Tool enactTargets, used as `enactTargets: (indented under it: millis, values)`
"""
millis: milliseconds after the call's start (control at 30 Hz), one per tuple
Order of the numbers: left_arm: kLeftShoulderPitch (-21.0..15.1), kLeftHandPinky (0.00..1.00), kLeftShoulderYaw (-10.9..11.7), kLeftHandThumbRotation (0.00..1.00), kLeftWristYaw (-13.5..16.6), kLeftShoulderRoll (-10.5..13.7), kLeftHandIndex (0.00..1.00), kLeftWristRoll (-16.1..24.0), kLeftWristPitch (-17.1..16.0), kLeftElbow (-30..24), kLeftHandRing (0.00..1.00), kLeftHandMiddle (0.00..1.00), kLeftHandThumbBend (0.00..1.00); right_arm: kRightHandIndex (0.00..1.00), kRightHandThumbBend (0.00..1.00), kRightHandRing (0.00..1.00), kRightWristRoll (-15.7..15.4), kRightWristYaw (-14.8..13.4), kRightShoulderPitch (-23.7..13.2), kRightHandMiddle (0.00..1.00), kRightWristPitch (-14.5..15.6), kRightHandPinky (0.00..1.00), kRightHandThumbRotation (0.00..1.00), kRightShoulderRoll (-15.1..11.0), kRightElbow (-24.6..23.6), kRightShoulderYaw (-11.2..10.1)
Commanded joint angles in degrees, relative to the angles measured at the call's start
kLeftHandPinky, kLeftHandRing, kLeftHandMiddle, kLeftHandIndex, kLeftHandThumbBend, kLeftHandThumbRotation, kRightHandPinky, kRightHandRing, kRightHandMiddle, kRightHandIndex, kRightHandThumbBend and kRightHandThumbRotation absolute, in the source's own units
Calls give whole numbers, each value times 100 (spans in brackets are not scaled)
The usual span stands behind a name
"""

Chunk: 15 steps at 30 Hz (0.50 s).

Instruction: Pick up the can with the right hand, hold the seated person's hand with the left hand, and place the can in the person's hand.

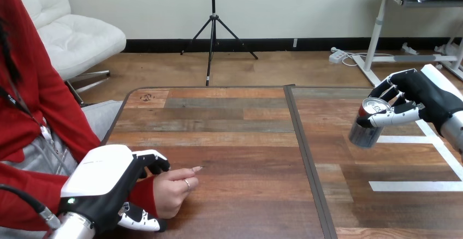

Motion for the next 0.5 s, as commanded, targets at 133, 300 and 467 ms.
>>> enactTargets:
  millis: [133, 300, 467]
  values:
    - [-414, 62, -224, 3, 468, 20, 69, 381, 255, 333, 68, 70, 100, 49, 72, 39, 119, -59, -394, 45, -139, 35, 0, -137, -271, -161]
    - [-464, 65, -350, 2, 545, 27, 70, 586, 460, 440, 70, 72, 100, 49, 72, 39, 153, -26, -392, 45, -119, 35, 0, -125, -261, -184]
    - [-527, 67, -455, 2, 636, 23, 72, 675, 572, 576, 72, 74, 100, 49, 72, 39, 163, -19, -371, 45, -166, 36, 0, -130, -280, -184]
